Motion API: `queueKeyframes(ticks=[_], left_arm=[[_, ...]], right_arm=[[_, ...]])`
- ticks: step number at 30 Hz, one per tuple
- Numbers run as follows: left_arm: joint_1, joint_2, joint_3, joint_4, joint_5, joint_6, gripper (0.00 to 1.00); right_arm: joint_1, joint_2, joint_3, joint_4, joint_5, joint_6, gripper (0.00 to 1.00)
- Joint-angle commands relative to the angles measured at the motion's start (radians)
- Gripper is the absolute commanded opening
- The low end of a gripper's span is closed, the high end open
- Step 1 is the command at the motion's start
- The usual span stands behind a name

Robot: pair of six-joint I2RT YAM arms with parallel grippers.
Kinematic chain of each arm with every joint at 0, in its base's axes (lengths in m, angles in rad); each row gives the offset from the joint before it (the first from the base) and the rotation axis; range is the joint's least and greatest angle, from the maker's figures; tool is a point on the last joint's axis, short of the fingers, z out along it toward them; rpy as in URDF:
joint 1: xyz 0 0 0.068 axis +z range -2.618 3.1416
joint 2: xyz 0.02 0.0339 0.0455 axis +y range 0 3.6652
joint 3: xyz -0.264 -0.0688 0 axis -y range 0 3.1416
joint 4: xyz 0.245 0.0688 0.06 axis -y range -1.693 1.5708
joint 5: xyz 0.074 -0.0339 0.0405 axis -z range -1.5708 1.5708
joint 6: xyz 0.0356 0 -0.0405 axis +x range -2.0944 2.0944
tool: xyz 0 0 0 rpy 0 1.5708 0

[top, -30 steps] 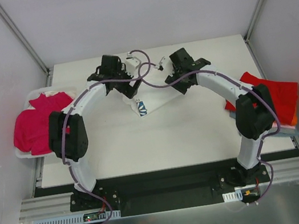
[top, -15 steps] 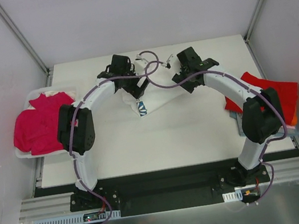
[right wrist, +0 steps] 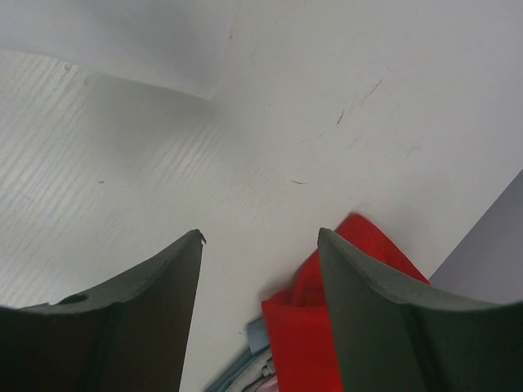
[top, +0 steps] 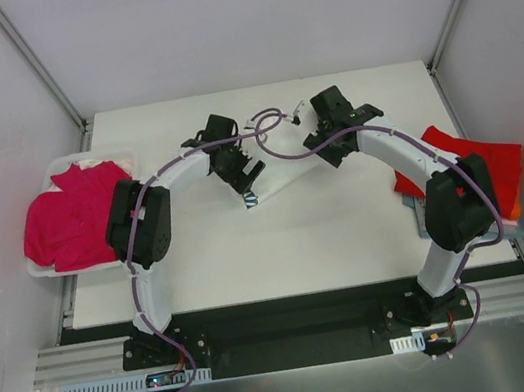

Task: Fold and stack the t-shirts
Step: Fold the long partially folded tshirt into a neat square, then put the neatly folded tshirt into the corner of the board with the right arm

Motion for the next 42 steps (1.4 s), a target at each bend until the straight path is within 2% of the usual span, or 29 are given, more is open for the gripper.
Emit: queueKeyframes(ticks=[1, 12, 21, 27, 30, 35, 37, 42], left_arm=[[-0.020, 0.021, -0.014, -0.073, -0.050, 0.018, 0.99], [-0.034, 0.001, 0.047, -0.094, -0.059, -0.037, 0.99], [-0.036, -0.187, 0.082, -0.096, -0.016, -0.050, 0.99], [-0.039, -0.246, 0.115, -0.094, -0.071, -0.028, 0.99], [-0.033, -0.215, 0.125, -0.096, -0.124, -0.008, 0.99], [0.018, -0.160, 0.164, -0.097, -0.107, -0.057, 0.99], [0.036, -0.126, 0.196, -0.102, -0.105, -0.080, 0.99], [0.069, -0.085, 0.242, -0.108, -0.162, -0.117, 0.99]], right_arm=[[-0.004, -0.025, 0.033, -0.001, -0.015, 0.037, 0.62], [0.000, 0.026, 0.117, -0.031, -0.145, 0.051, 0.62], [0.029, -0.067, 0.060, -0.036, -0.174, 0.020, 0.63], [0.036, -0.022, 0.076, -0.045, -0.187, 0.022, 0.65], [0.036, 0.016, 0.105, -0.042, -0.190, 0.010, 0.72], [0.023, 0.068, 0.160, -0.016, -0.193, 0.020, 0.81], [0.008, 0.104, 0.201, -0.017, -0.213, 0.039, 0.92], [-0.006, 0.142, 0.237, -0.004, -0.242, 0.077, 0.93]])
